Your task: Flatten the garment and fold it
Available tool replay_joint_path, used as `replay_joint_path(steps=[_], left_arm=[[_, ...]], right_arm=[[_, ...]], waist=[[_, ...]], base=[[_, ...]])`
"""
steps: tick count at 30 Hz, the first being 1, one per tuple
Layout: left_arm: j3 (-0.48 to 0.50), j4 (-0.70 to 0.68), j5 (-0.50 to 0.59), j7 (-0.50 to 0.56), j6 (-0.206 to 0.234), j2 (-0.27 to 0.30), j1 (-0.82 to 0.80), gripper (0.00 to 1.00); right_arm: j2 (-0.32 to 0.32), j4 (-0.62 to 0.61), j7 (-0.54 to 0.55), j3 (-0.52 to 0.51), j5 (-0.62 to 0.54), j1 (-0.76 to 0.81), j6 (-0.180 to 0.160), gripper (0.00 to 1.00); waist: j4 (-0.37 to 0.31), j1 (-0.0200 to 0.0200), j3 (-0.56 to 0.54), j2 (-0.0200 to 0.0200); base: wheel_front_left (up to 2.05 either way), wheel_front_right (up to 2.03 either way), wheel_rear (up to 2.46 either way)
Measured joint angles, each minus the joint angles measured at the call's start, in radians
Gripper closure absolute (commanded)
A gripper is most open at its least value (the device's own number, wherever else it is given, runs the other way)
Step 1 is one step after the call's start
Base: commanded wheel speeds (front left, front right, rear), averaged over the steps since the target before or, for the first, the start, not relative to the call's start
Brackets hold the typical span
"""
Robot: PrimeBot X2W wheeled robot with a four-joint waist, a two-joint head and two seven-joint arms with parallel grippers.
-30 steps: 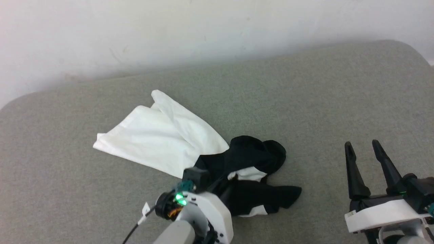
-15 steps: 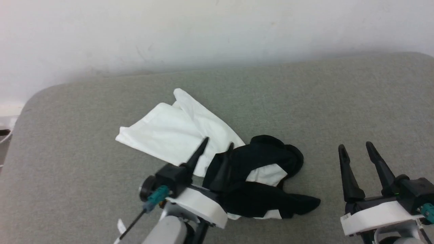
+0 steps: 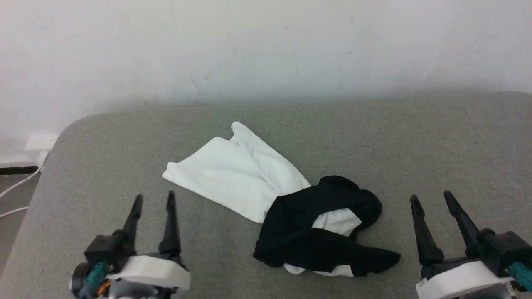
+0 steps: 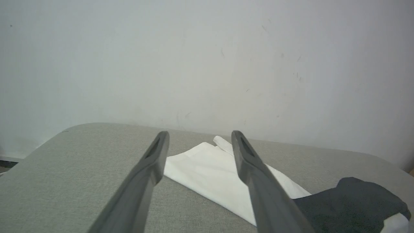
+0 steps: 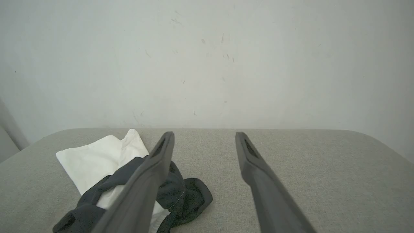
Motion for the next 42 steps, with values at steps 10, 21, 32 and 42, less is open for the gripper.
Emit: replay_joint_path(steps=[10, 21, 32, 42], left_arm=[[0.083, -0.017, 0.028, 0.000, 0.002, 0.040, 0.067, 0.00], [-0.035, -0.012, 0.019, 0.124, -0.086, 0.029, 0.004, 0.00], [-0.326, 0.124, -0.060, 0.441, -0.214, -0.049, -0.178, 0.00], [-0.432, 0.275, -0.103, 0.556, -0.222, -0.038, -0.276, 1.00]], right_arm=[[0.000, -0.022, 0.017, 0.020, -0.008, 0.035, 0.000, 0.00], [0.000, -0.032, 0.029, 0.023, -0.008, 0.037, 0.000, 0.00], [0.000, -0.034, 0.043, 0.040, -0.017, 0.023, 0.000, 0.00], [0.000, -0.024, 0.040, 0.044, -0.006, 0.016, 0.000, 0.00]], waist=[[0.015, 0.0000, -0.011, 0.0000], [0.031, 0.0000, 0.006, -0.0001], [0.015, 0.0001, 0.022, 0.0000], [-0.033, 0.0001, 0.045, 0.0000]], base=[[0.00, 0.00, 0.00], [0.00, 0.00, 0.00], [0.00, 0.00, 0.00], [0.00, 0.00, 0.00]])
